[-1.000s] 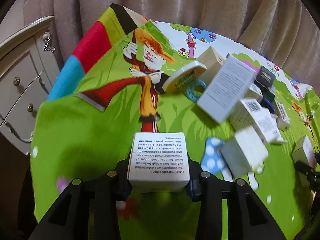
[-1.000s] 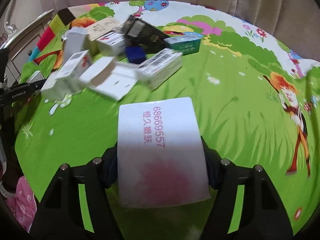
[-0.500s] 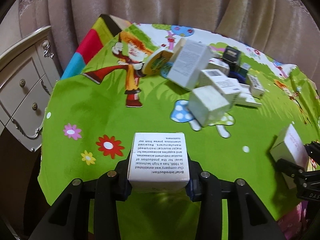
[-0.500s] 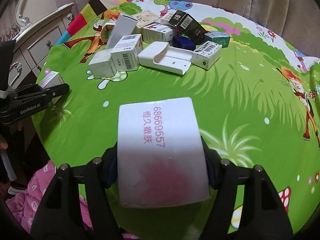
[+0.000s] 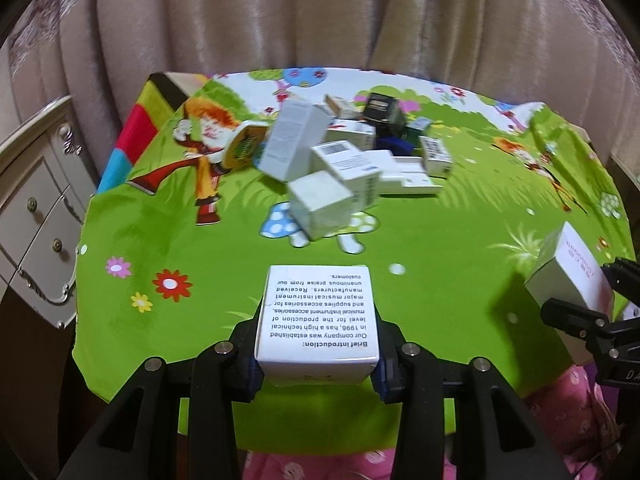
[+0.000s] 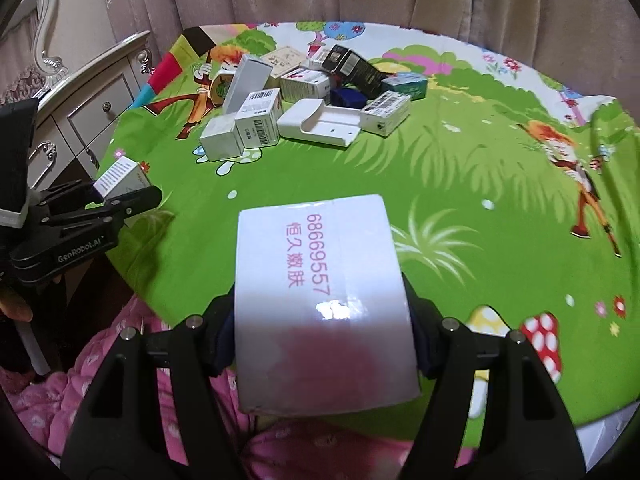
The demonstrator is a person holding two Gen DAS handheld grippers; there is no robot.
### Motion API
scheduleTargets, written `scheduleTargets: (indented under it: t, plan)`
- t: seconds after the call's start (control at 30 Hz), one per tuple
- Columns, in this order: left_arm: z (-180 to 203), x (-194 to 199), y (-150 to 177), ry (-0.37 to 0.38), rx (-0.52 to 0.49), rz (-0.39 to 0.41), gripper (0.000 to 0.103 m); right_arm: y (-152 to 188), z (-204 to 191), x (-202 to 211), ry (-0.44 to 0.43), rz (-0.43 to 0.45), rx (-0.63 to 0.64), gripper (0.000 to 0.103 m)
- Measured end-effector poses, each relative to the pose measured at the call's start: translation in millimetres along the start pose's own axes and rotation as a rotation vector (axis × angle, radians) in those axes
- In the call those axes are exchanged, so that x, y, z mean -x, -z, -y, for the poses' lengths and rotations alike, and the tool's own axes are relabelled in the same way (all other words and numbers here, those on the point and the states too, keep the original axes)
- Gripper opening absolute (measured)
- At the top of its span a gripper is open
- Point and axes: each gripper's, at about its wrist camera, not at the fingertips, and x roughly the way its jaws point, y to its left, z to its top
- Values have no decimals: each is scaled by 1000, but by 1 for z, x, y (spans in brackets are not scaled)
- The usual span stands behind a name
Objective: Organize rigid objects
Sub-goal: 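Carry both held boxes away from the pile toward the purple-rimmed storage box, then lower both boxes into the storage box and open both tools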
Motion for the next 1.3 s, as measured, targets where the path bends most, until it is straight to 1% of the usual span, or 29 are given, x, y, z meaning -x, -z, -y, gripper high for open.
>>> scheduleTargets:
  t: [0.2, 0.47, 0.63, 0.7, 0.87, 1.1, 1.3]
  plan:
    - [35, 16, -4, 58, -76, 19, 42, 18, 19, 38, 37, 43, -47, 71]
    - [99, 28, -11, 174, -212, 25, 42, 50, 65, 86, 111, 80, -185, 71]
    - [144, 34, -8, 236, -321, 8, 42, 71, 83, 110, 198, 87, -216, 71]
    - [167, 38, -7, 255, -387, 4, 42, 81, 93, 119, 215, 92, -241, 71]
    - [217, 47, -4, 325, -510, -14, 42, 104, 113, 137, 274, 87, -294, 71]
    - [285, 58, 3, 426, -658, -50, 42, 139, 143, 162, 357, 86, -390, 71]
    - [341, 69, 16, 508, -768, -88, 42, 159, 162, 178, 423, 82, -434, 71]
